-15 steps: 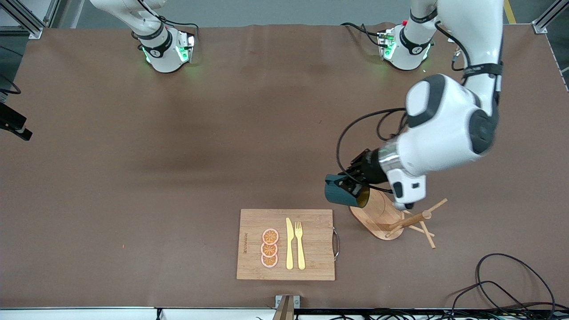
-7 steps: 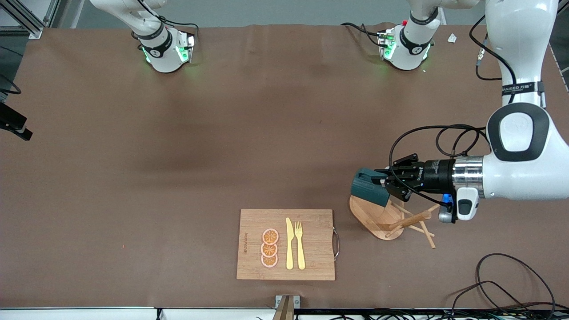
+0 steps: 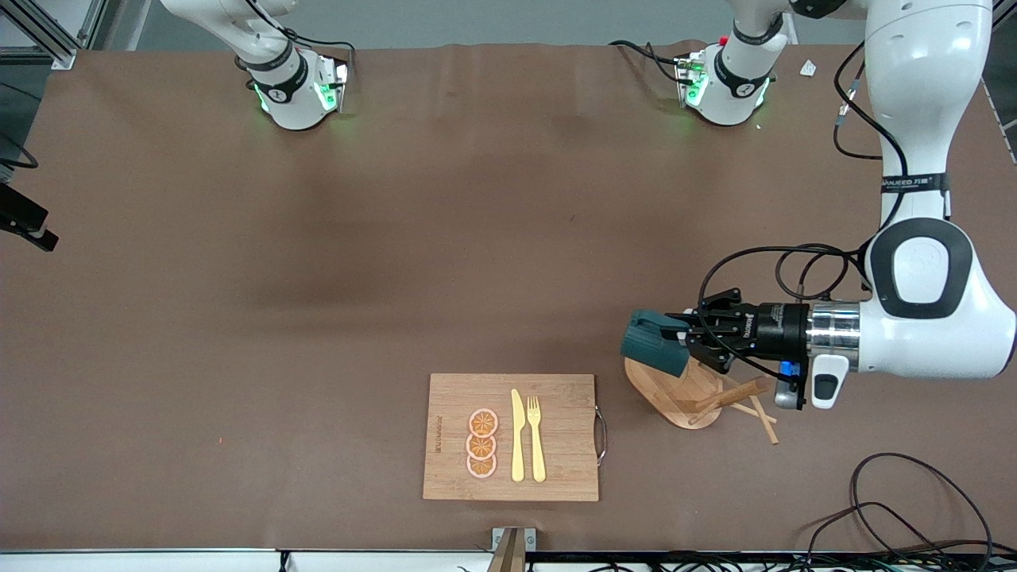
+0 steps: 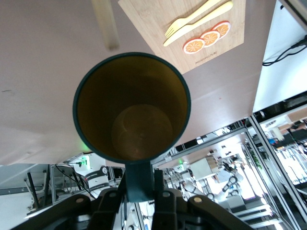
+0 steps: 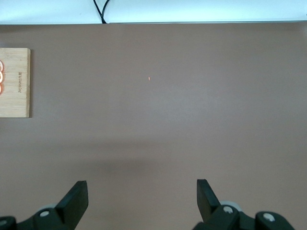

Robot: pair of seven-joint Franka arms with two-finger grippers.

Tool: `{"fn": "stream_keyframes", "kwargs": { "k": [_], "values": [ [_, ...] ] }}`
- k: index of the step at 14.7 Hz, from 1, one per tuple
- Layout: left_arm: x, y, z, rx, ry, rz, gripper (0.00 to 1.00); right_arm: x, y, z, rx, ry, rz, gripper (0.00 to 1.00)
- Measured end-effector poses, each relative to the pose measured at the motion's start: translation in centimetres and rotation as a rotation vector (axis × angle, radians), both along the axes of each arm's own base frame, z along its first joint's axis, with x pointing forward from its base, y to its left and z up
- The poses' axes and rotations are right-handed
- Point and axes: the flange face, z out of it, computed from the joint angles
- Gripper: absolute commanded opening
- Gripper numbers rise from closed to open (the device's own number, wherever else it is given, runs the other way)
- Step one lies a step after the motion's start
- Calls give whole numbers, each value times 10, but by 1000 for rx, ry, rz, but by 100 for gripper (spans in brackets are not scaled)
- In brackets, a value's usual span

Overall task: Pass cup and hang on rack
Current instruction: 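Hook the mug handle onto a rack peg with the left gripper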

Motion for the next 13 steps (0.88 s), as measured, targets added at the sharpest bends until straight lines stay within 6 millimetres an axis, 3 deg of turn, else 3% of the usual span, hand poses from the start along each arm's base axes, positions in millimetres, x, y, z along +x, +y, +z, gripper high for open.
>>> {"fn": "stream_keyframes", "kwargs": {
  "k": [5, 10, 13],
  "values": [
    [7, 19, -21, -49, 22, 32, 1, 0, 0, 0, -1, 0, 0, 100],
    [11, 61, -31, -113, 38, 61, 1, 0, 0, 0, -2, 0, 0, 100],
    [12, 69, -42, -117, 42, 65, 1, 0, 0, 0, -2, 0, 0, 100]
  ]
}}
